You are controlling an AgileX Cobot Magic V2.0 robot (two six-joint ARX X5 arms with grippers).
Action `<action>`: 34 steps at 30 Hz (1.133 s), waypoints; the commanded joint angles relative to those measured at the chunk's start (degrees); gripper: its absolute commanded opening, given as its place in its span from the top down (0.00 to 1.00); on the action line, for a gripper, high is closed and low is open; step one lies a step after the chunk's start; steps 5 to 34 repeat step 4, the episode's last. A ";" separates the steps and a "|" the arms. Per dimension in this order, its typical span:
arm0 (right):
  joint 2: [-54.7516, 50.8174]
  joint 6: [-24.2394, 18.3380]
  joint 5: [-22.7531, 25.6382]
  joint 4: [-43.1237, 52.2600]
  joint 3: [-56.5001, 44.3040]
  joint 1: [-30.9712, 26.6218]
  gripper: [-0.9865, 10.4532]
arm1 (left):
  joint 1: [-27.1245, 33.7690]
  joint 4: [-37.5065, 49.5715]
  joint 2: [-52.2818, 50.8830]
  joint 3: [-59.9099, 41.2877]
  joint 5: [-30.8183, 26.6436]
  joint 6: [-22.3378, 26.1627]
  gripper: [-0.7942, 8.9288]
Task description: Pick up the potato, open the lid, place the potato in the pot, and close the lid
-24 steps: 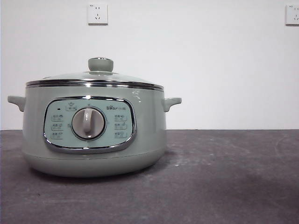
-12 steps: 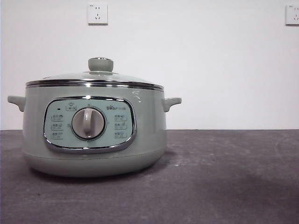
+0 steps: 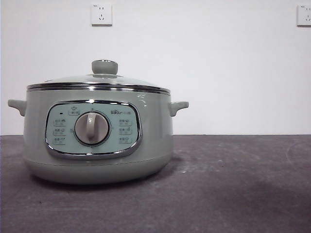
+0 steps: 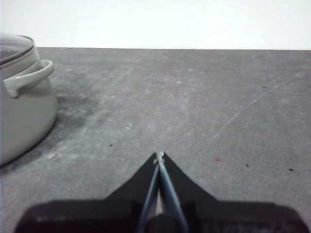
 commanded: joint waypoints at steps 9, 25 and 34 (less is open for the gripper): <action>-0.15 0.55 0.17 -0.48 -0.66 -0.02 0.91 | 0.22 0.24 -0.15 -0.85 0.33 -0.33 0.92; -0.15 0.55 0.17 -0.48 -0.66 -0.02 0.91 | 0.22 0.24 -0.15 -0.85 0.33 -0.33 0.92; -0.15 0.55 0.17 -0.48 -0.66 -0.02 0.91 | 0.22 0.24 -0.15 -0.85 0.33 -0.33 0.92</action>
